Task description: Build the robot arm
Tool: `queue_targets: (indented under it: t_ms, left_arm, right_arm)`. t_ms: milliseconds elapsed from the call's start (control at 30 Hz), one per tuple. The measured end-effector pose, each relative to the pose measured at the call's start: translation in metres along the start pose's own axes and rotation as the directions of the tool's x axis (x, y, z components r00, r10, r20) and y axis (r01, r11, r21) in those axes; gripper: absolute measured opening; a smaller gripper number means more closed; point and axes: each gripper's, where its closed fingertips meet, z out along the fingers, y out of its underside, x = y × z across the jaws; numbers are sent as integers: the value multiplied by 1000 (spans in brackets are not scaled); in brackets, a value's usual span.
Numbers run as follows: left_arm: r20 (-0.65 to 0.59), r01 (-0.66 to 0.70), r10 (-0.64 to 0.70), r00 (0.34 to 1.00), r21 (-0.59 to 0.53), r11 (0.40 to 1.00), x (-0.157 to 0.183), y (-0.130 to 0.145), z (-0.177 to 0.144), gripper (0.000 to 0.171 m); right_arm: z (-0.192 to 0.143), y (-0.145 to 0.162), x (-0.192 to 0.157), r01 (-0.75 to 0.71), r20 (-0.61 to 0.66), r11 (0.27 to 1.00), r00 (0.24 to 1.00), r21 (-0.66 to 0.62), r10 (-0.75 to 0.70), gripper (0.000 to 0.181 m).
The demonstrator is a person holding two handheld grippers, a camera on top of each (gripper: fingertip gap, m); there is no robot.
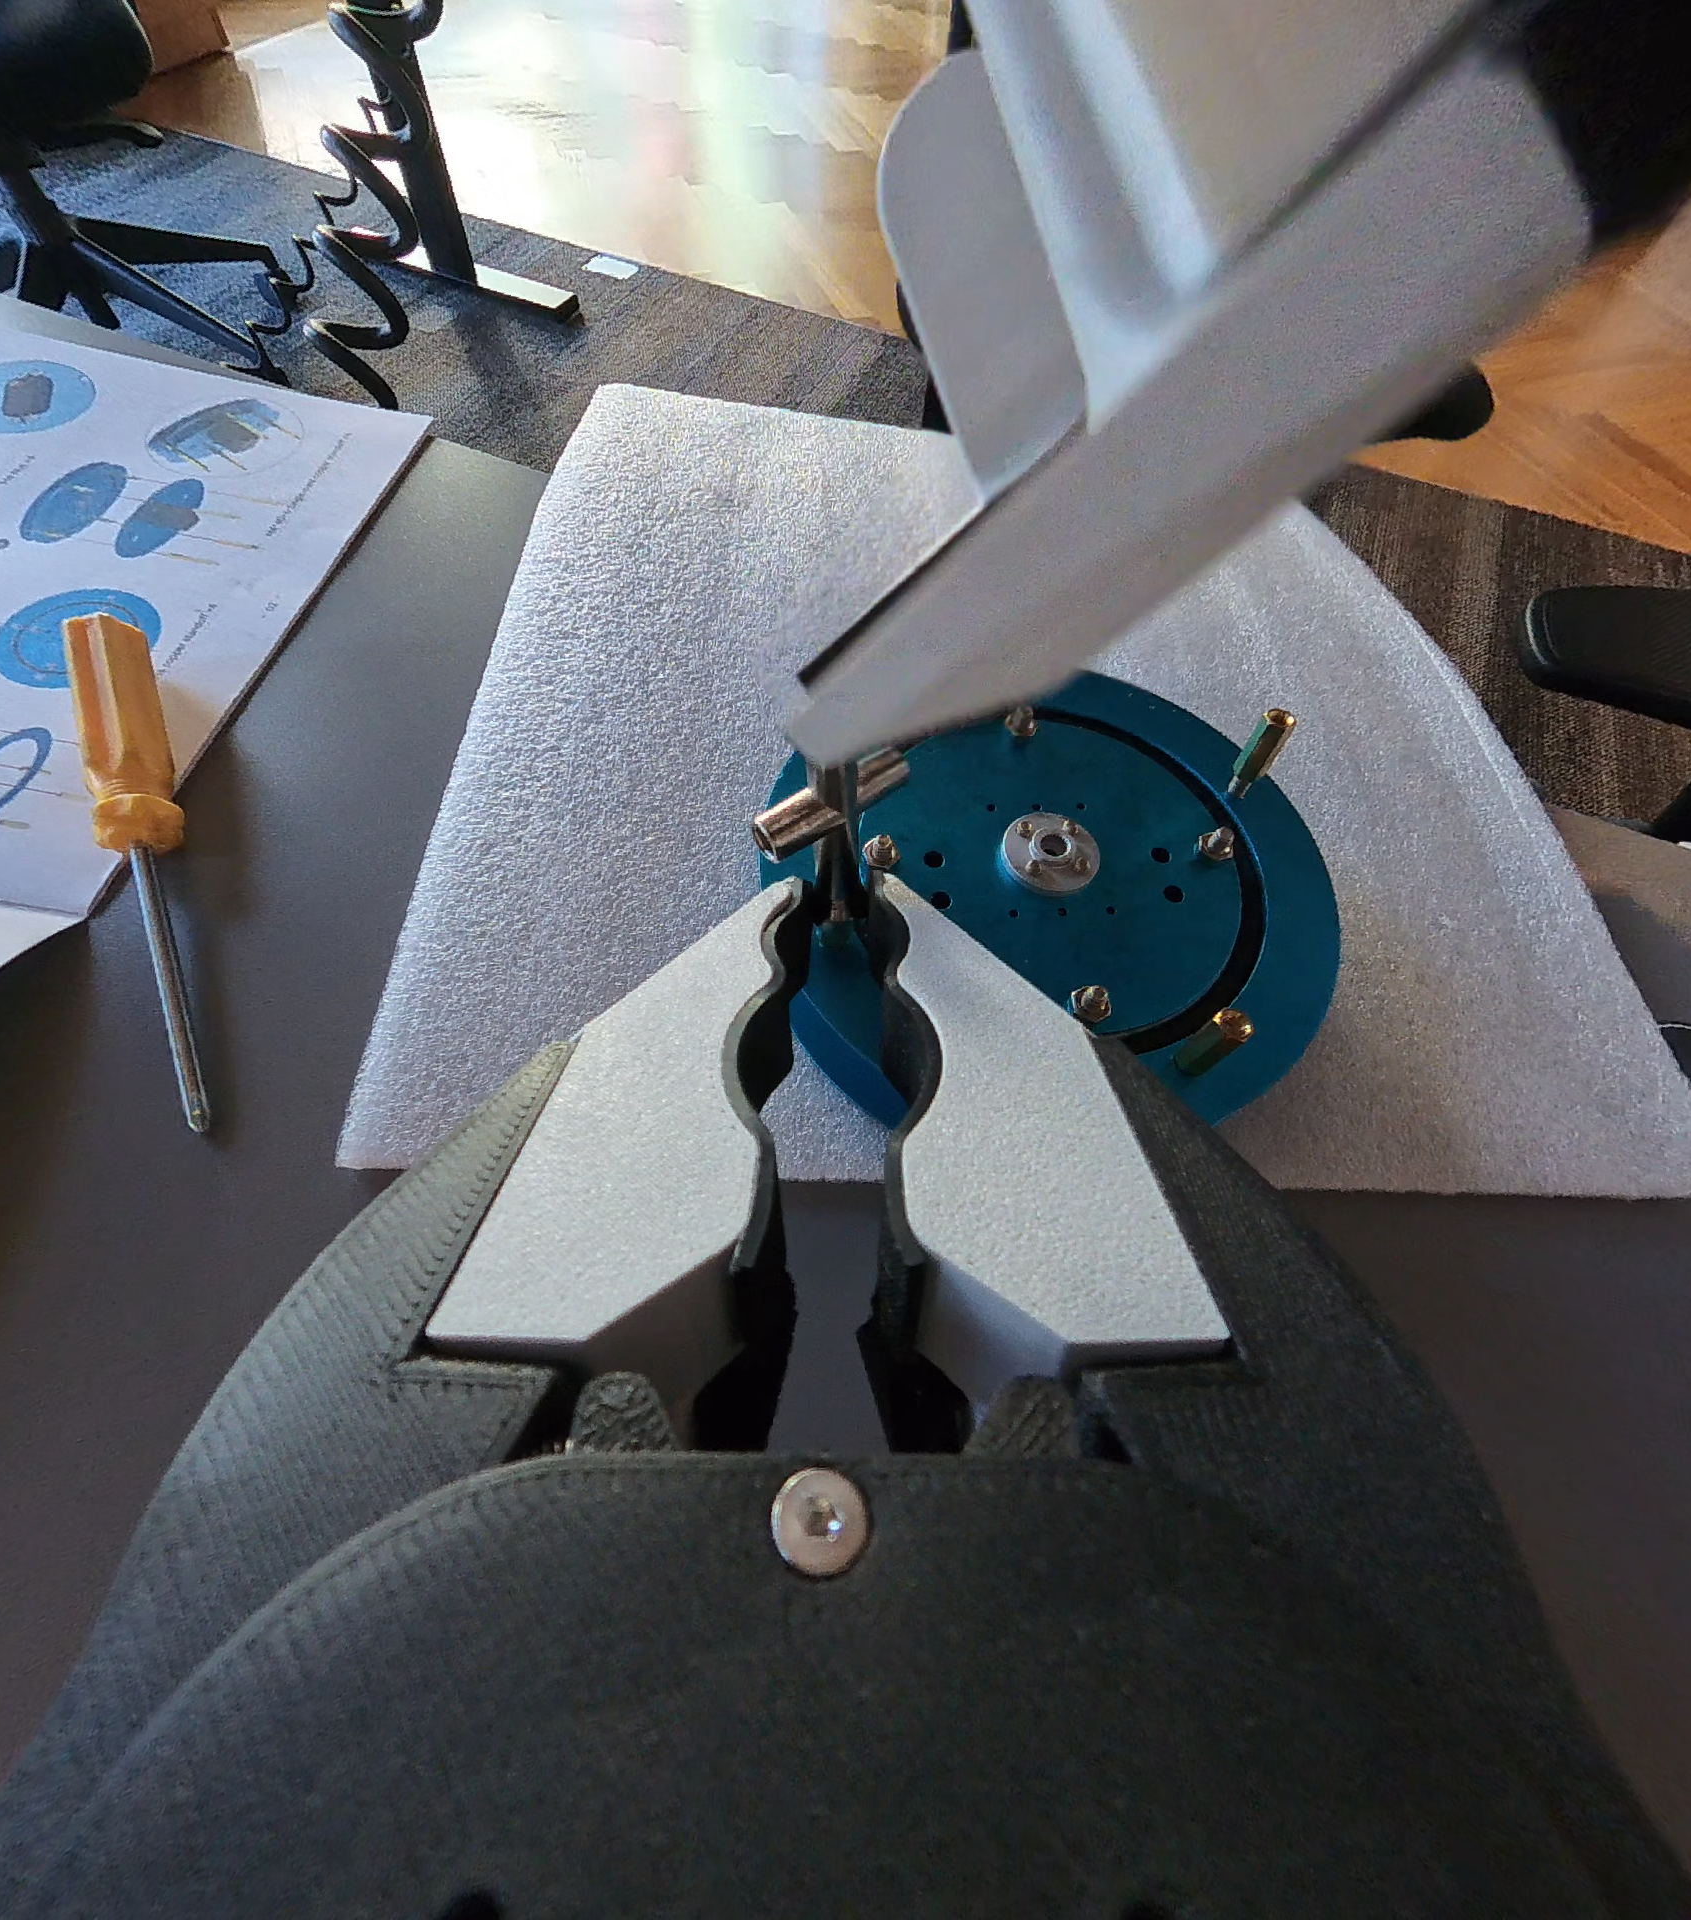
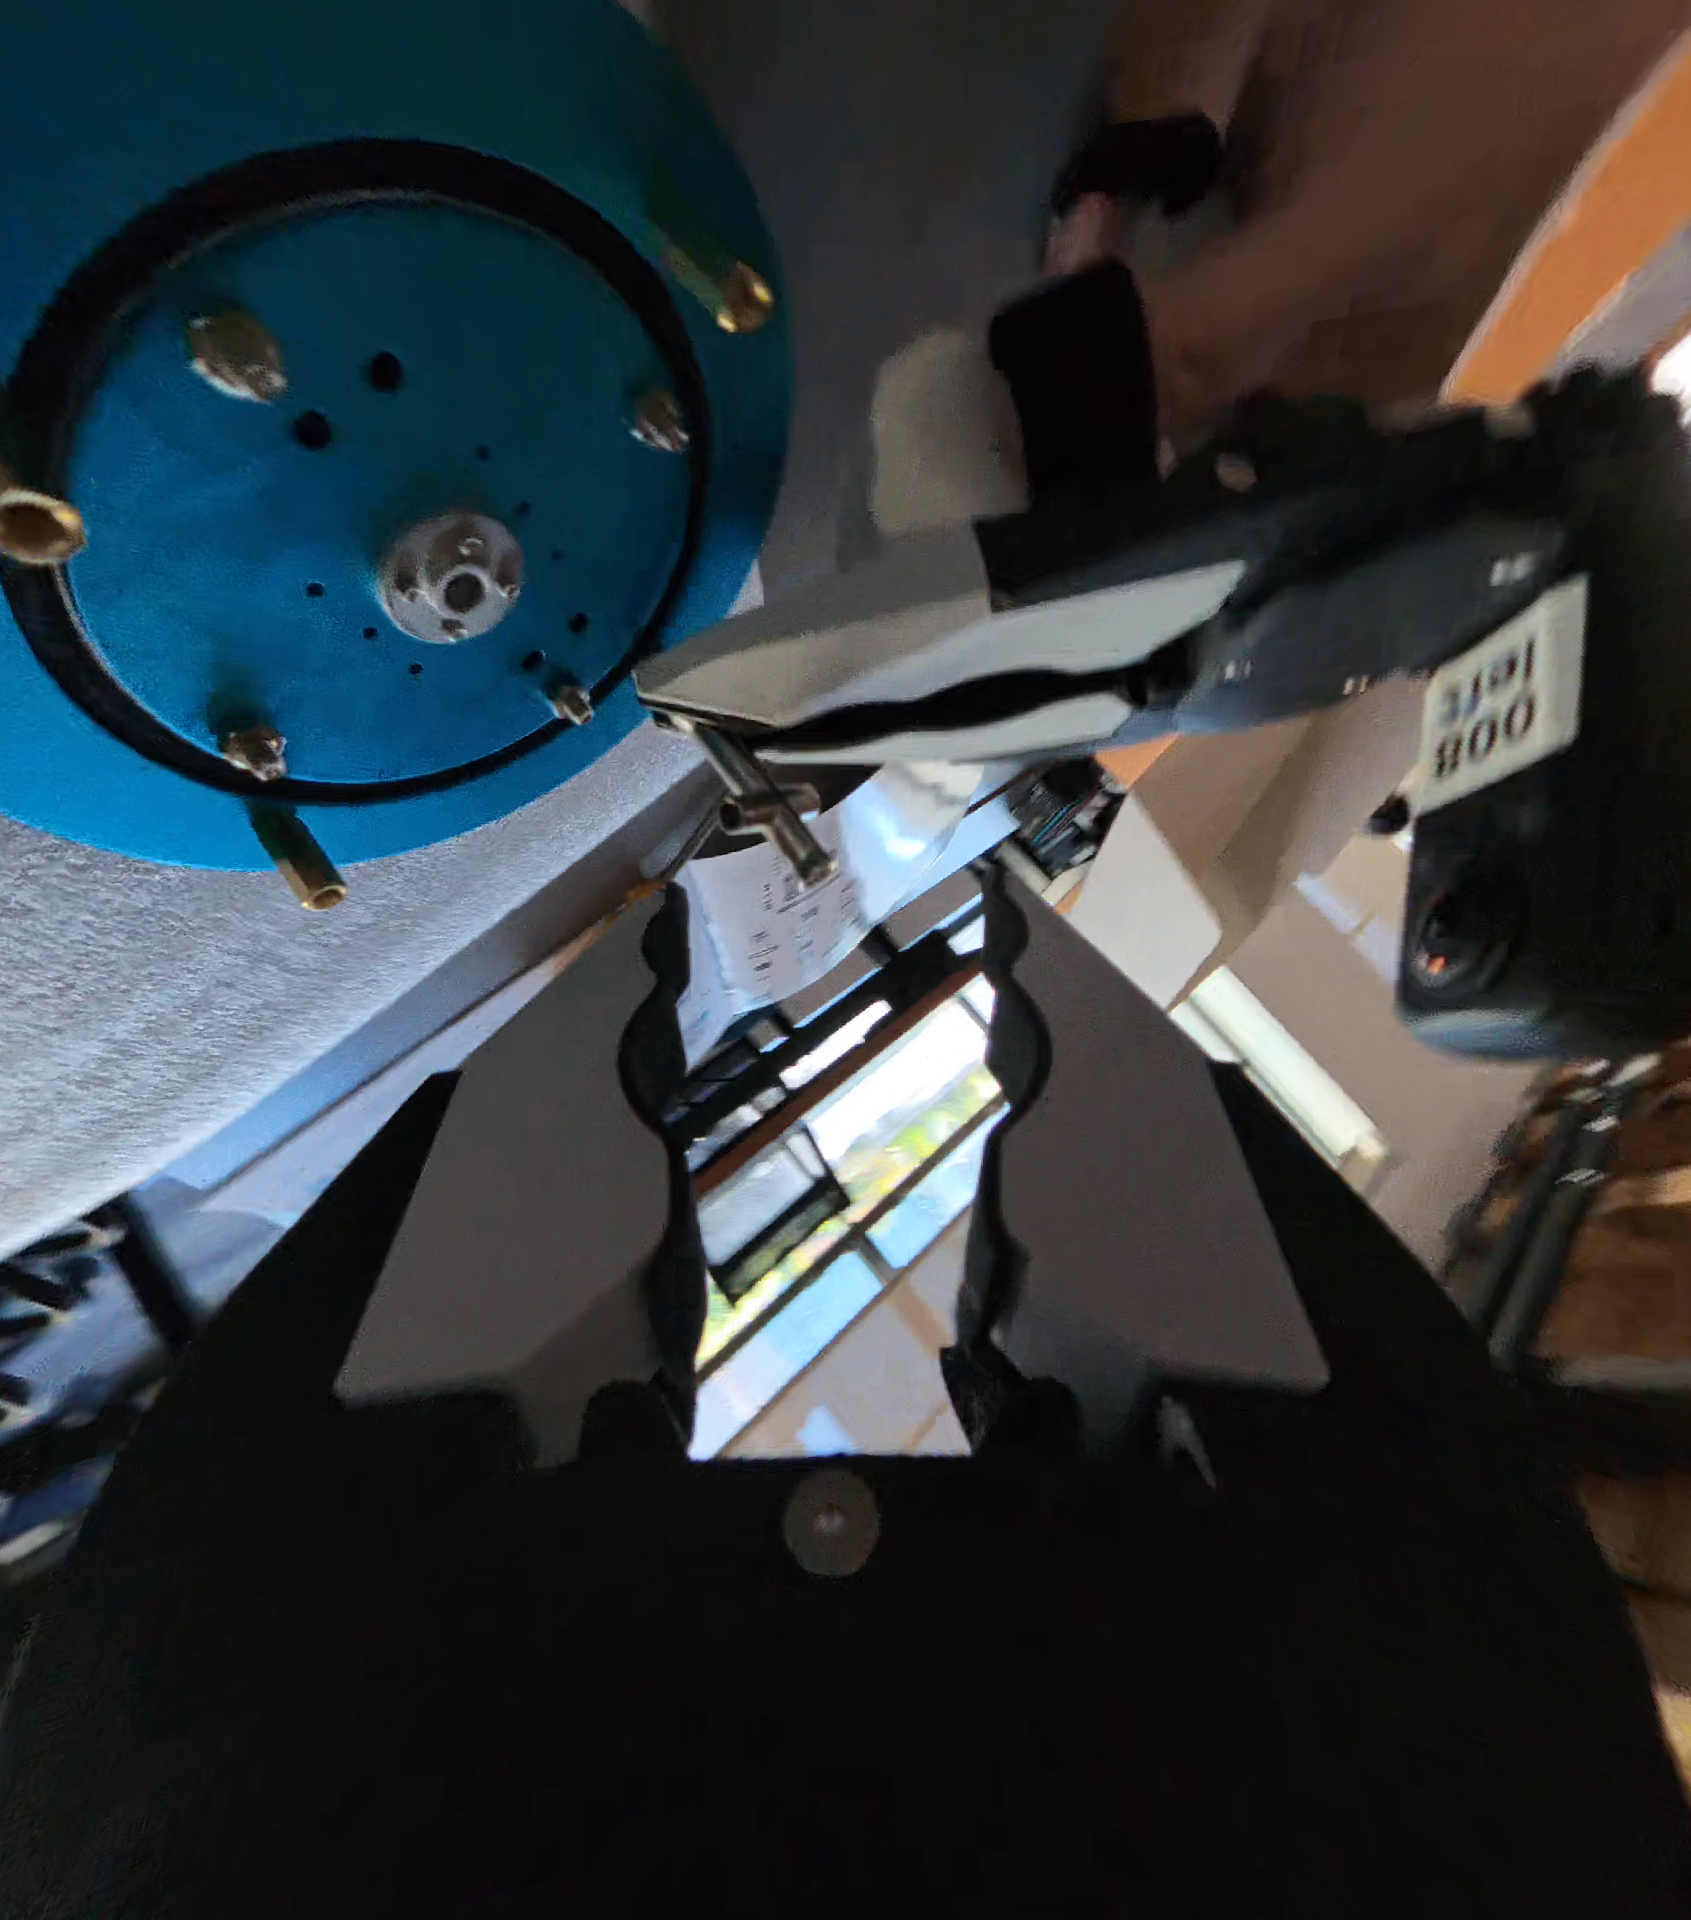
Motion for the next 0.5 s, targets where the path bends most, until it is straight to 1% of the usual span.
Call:
queue_targets:
  t_ms: [33, 67, 100, 233, 300, 367, 433, 467, 500]
  left_arm:
    - [0, -1, 1, 1000, 0, 1000, 0, 0, 0, 9]
    - [0, -1, 1, 1000, 0, 1000, 0, 0, 0, 9]
    - [0, 0, 0, 1000, 0, 1000, 0, 0, 0, 9]
    - [-3, 2, -2, 1000, -1, 1000, 0, 0, 0, 9]
    - [-7, 5, -5, 1000, -1, 1000, 0, 0, 0, 9]
    - [-7, 5, -5, 1000, -1, 1000, 0, 0, 0, 9]
    - [-6, 4, -4, 1000, -1, 1000, 0, 0, 0, 9]
    - [-6, 4, -4, 1000, -1, 1000, 0, 0, 0, 9]
    - [-7, 4, -4, 1000, -2, 1000, 0, 0, 0, 9]
  right_arm:
    - [2, -2, -1, 70, 6, 998, 998, 1, -70, 55]
    - [5, -1, -5, 123, 40, 992, 992, 4, -123, 54]
    - [7, -1, -6, 153, 53, 988, 987, 11, -153, 52]
    - [10, 0, -10, 246, 104, 969, 963, 23, -247, 49]
    - [12, -2, -13, 267, 119, 963, 956, 26, -268, 44]
    - [12, -4, -15, 277, 131, 961, 952, 28, -278, 33]
    - [13, -5, -12, 279, 127, 960, 952, 23, -279, 15]
    - [14, -6, -10, 280, 125, 960, 952, 21, -280, 10]
    - [14, -7, -9, 274, 141, 962, 951, 21, -274, 10]
